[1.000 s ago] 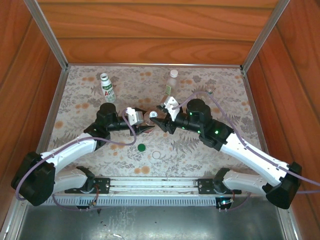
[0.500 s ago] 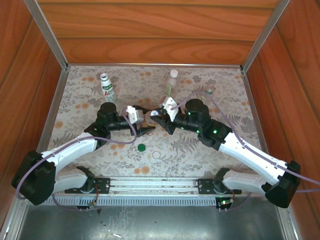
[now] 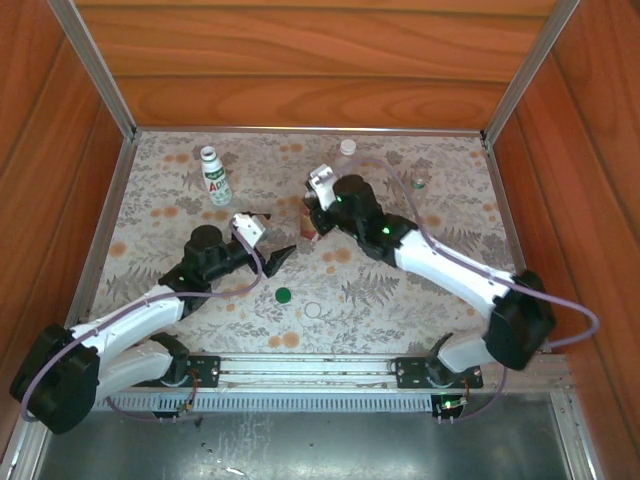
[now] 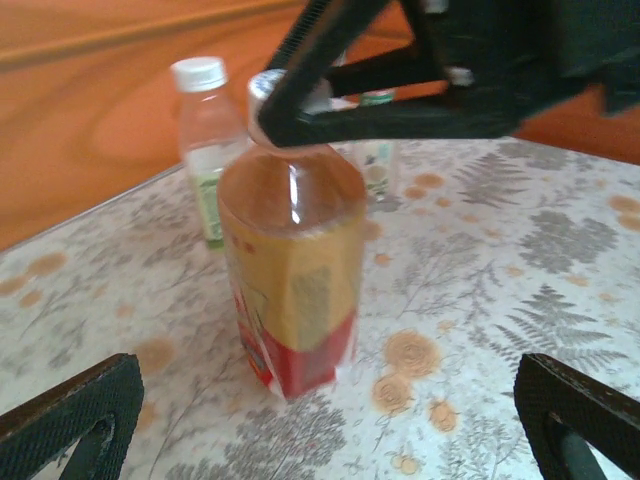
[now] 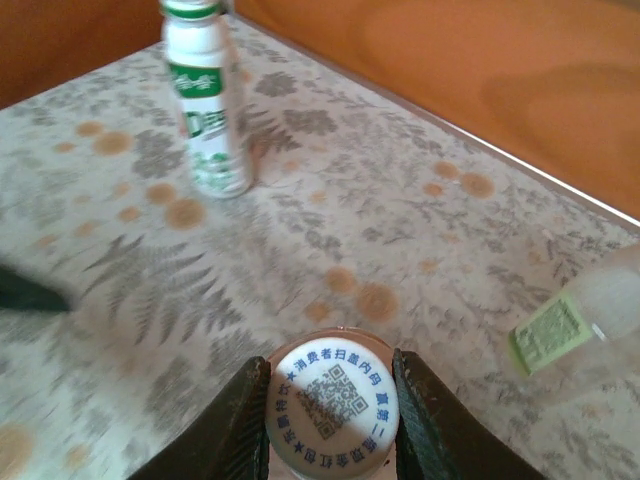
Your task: Screw on the bottle caps
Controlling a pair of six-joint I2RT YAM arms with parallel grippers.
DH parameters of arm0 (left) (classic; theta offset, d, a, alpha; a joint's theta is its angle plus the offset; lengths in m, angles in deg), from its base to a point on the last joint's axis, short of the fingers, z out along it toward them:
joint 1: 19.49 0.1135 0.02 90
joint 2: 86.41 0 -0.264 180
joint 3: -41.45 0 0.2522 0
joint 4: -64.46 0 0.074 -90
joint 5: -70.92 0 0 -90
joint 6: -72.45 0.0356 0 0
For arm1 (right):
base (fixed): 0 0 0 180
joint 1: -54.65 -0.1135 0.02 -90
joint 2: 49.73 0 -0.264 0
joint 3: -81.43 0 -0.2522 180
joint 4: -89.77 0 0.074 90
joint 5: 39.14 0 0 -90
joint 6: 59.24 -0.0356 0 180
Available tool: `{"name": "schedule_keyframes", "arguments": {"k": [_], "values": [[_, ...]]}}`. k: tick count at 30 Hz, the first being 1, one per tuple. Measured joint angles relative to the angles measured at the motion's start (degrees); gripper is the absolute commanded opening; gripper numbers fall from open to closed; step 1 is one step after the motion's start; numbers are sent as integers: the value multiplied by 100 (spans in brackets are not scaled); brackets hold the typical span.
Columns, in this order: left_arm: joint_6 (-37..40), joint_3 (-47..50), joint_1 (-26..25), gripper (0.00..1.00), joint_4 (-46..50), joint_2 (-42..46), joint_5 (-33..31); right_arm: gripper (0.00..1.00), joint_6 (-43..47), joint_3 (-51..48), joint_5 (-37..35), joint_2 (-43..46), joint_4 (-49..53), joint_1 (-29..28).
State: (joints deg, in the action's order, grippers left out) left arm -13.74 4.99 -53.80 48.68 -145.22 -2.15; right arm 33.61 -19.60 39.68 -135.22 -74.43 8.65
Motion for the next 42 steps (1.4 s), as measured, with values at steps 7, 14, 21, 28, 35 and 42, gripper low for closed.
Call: {"name": "schedule_keyframes", "arguments": {"k": [7,14,21,28,35,42], "values": [[-470,262,0,100,-31,339,-625,23,-94,1711,417,-1950,-240,601],[-584,345,0,100,-35,365,-918,25,-192,3220,885,-3410,-96,964],[-688,345,33,100,-35,358,-1108,53,-223,3410,1073,-3545,13,1008],[-898,221,809,100,-37,295,-1097,71,-168,3407,1178,-3412,293,1005],[-881,-55,2024,100,-44,-44,-780,90,-192,2973,1163,-2406,354,1008],[-804,-286,2914,100,-44,-525,-595,100,74,2326,986,-1416,522,1008]]}}
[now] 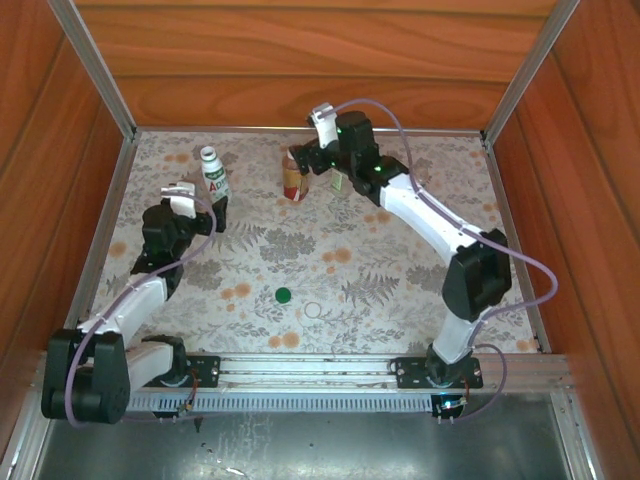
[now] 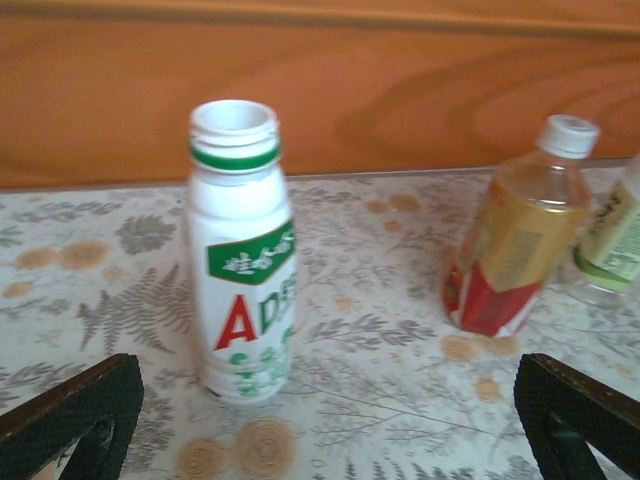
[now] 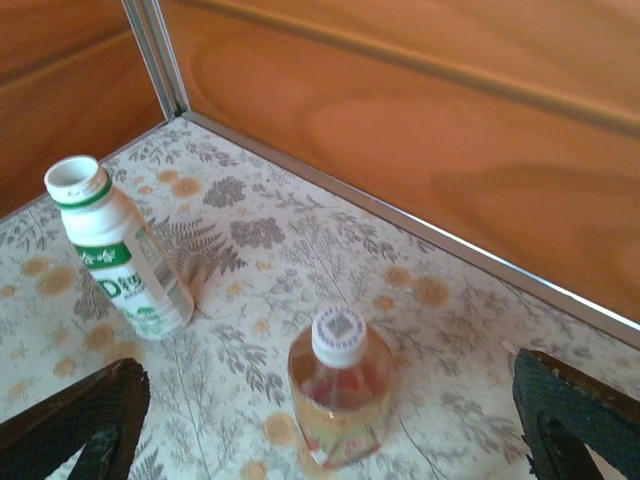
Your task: Screw on the bottle caps
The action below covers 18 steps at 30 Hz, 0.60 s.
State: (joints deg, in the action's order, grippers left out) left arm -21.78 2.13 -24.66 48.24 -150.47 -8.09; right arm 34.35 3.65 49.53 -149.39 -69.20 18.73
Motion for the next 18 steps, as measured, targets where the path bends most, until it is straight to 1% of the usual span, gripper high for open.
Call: {"name": "schedule_keyframes", "arguments": {"k": [4,8,13,18], "values": [[151,-319,282,100,4,-518,74,100,116,-938,33,730,9,0],[304,-807,422,100,-2,-1137,138,100,129,-1513,142,1239,-46,0],[382,-1357,494,100,-61,-1738,317,100,177,-1862,315,1530,-208,0],[424,-1906,577,100,-101,-2302,608,100,184,-1878,468,1541,-219,0]]}}
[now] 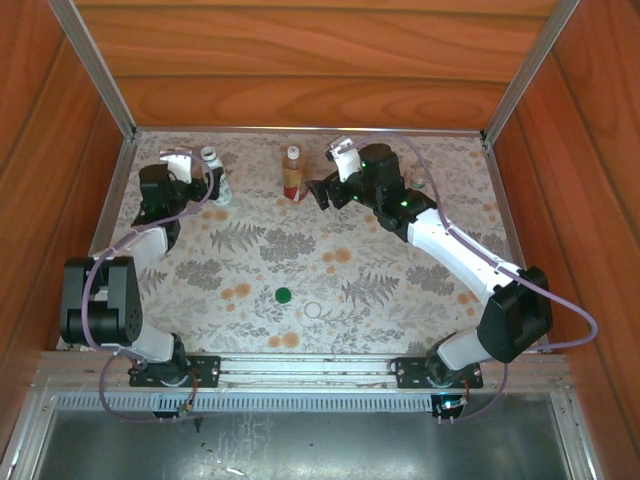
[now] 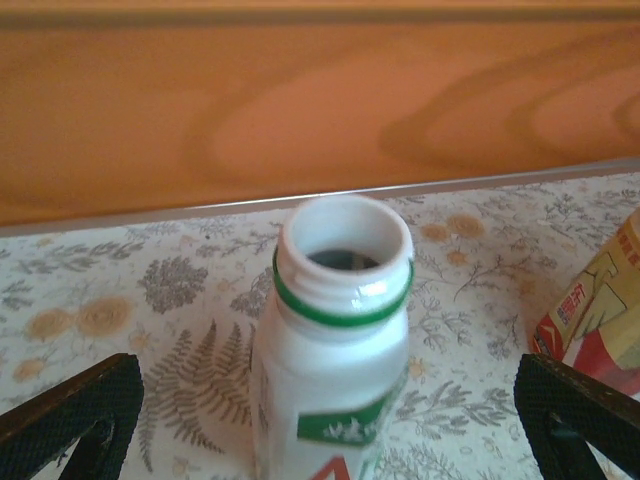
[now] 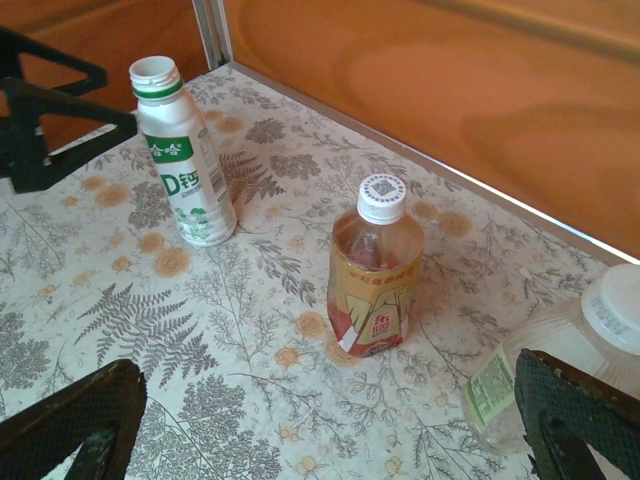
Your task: Screw on the bottle caps
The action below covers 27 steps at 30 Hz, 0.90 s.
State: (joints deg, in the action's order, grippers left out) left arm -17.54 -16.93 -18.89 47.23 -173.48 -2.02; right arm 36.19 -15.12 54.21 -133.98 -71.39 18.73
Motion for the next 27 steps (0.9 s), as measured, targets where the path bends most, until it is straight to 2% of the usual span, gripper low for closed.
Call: {"name": "schedule_keyframes", "arguments": {"k": [10,14,19,27], "values": [[-11,-789,52,99,-46,-1176,455,100,-175,2,188,-24,162,0],[-76,-881,52,84,-39,-1447,577,100,-280,2,380,-26,181,0],[-111,-938,52,72,-46,-1541,750,100,-387,-52,546,-7,181,0],[-66,-942,50,57,-66,-1539,1032,100,-518,-719,461,319,155,0]]}}
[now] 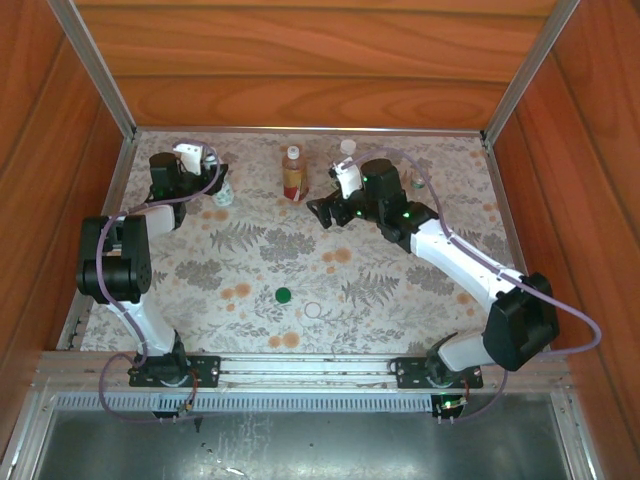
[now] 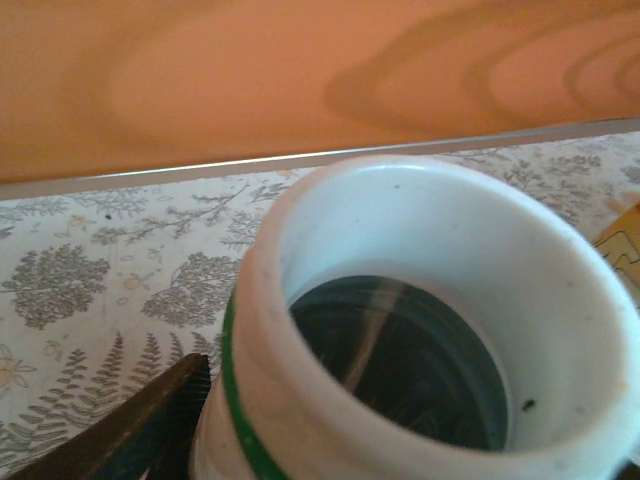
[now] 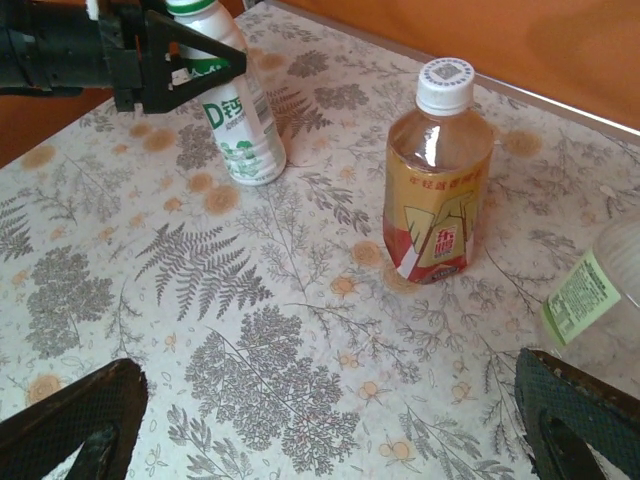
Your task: Screw on the bottle caps
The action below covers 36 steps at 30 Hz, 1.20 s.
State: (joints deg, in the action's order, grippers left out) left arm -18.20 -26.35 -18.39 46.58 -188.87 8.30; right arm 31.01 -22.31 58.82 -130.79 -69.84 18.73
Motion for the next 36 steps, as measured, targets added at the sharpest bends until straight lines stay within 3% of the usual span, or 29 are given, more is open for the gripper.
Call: {"name": "schedule_keyframes", "arguments": {"k": [10,19,27,36], "values": [[496,621,-444,54,0,758,776,100,133,-240,249,398,212,-72],[686,1419,-1381,53,-15,1659,1386,100,1266,-1305,203,380,323,-1526],[682,1716,-1587,54,0,1729,1467,99,1526,-1552,-286,-898,-428,-2413],[660,1714,-1587,54,-2,1685,1475,85,1552,-1182,-793,-2057,-669,-2605]]}}
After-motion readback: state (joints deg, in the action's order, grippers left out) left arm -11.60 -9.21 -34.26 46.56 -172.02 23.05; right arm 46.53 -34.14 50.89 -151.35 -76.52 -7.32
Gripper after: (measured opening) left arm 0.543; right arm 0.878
